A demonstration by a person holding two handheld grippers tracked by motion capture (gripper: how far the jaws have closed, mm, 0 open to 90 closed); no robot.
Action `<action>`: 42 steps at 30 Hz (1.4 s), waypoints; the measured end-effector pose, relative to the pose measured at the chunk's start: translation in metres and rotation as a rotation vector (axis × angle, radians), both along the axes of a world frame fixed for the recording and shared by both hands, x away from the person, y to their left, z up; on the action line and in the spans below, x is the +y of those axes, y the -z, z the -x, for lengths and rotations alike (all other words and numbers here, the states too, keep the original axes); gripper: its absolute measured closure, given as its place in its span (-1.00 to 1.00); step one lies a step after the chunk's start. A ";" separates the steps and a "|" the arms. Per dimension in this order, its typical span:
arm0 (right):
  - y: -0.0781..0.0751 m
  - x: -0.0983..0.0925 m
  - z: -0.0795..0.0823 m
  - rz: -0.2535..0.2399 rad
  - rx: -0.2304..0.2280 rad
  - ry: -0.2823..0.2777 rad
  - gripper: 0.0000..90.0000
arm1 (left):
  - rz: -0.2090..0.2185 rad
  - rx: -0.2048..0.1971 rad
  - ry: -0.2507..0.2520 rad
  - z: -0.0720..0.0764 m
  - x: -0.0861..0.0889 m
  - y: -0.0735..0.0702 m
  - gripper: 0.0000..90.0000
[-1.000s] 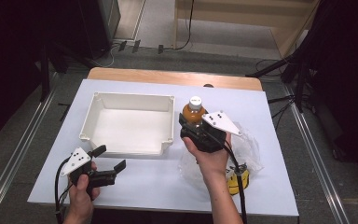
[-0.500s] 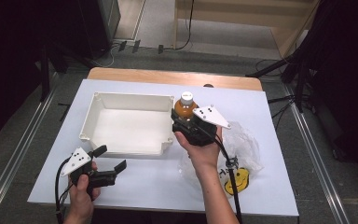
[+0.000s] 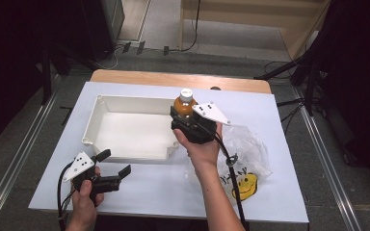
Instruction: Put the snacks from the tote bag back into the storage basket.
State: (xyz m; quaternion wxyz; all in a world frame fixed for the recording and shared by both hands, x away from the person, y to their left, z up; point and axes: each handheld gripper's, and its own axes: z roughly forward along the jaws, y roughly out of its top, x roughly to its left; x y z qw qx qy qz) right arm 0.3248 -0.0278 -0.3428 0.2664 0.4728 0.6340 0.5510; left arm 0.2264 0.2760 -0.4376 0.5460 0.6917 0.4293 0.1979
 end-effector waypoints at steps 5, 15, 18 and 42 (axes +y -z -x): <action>0.001 0.010 -0.006 0.010 0.004 -0.015 -0.30 | 0.004 0.001 -0.004 0.000 0.000 0.000 -0.92; 0.004 0.023 -0.016 0.015 0.010 -0.037 -0.30 | 0.001 0.001 -0.004 0.000 0.001 0.000 -0.92; 0.005 0.026 -0.020 0.014 0.015 -0.038 -0.30 | 0.000 -0.002 -0.003 0.000 0.001 0.000 -0.92; 0.019 0.039 -0.036 0.025 0.044 -0.055 -0.31 | 0.005 0.004 -0.003 -0.001 0.001 0.000 -0.92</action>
